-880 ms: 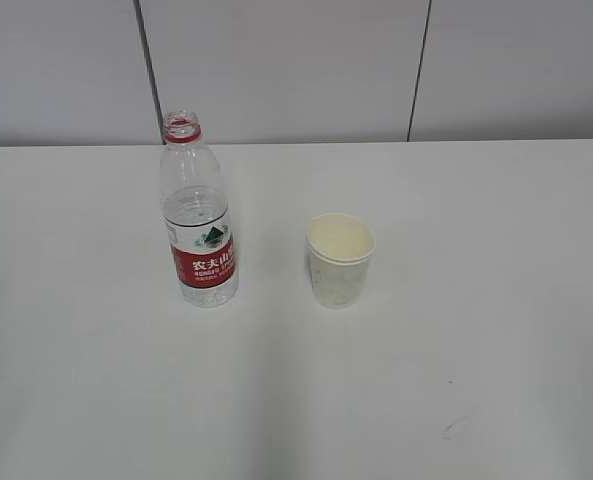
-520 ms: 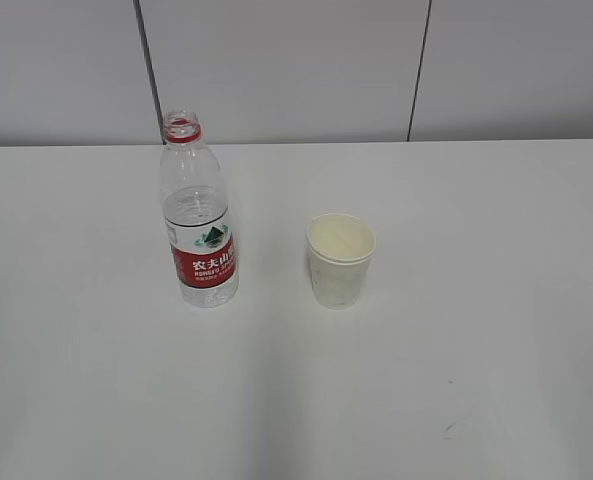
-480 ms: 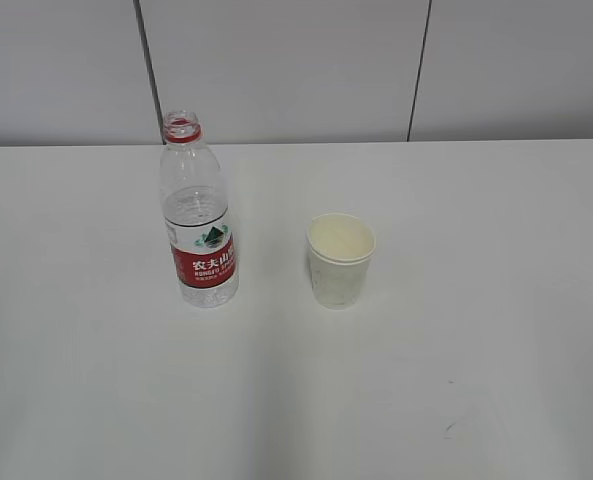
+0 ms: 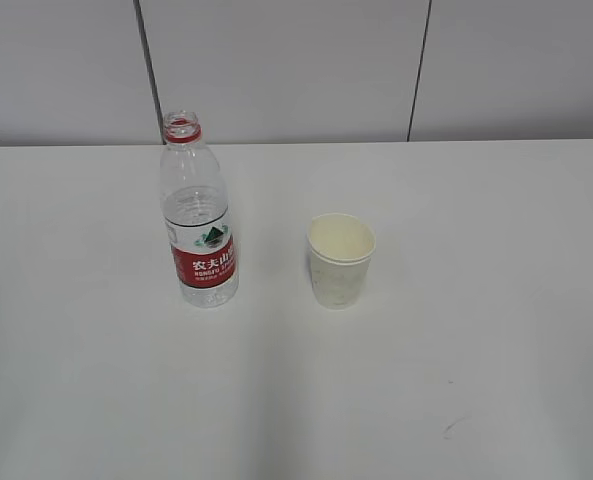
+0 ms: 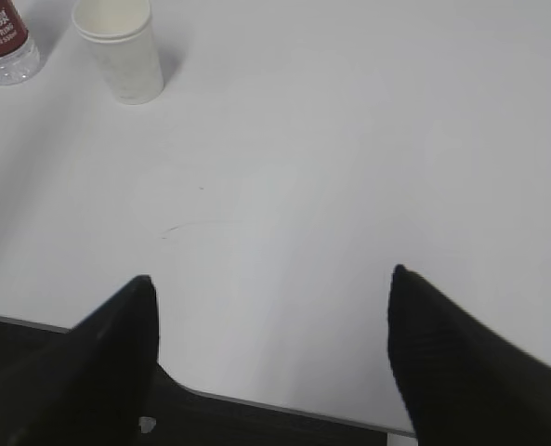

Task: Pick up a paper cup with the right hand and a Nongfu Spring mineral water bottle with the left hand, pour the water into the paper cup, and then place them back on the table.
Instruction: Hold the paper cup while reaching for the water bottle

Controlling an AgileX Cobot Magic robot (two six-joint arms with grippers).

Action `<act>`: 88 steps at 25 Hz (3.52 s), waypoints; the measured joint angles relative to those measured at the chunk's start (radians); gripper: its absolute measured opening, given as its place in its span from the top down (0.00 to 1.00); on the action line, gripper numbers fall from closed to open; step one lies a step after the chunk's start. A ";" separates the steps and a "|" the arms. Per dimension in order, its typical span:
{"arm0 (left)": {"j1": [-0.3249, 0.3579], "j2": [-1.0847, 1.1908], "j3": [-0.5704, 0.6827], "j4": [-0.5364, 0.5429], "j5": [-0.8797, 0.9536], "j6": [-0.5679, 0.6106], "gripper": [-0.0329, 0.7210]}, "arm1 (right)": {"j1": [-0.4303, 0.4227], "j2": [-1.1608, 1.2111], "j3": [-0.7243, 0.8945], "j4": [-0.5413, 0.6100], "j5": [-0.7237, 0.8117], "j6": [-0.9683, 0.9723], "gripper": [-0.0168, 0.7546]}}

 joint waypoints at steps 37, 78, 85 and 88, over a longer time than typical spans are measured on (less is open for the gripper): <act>0.000 0.038 0.075 -0.006 -0.473 -0.007 0.18 | 0.000 0.379 -0.029 0.184 -0.679 -0.270 0.24; -0.179 1.277 0.109 -0.063 -1.529 -0.021 0.18 | 0.033 1.436 -0.121 1.594 -0.501 -2.081 0.24; -0.179 1.409 0.109 -0.009 -1.616 -0.023 0.18 | 0.033 1.598 -0.133 1.594 -0.404 -2.227 0.25; -0.179 1.454 0.108 0.031 -1.688 -0.023 0.18 | 0.033 1.649 -0.151 1.594 -0.402 -2.235 0.29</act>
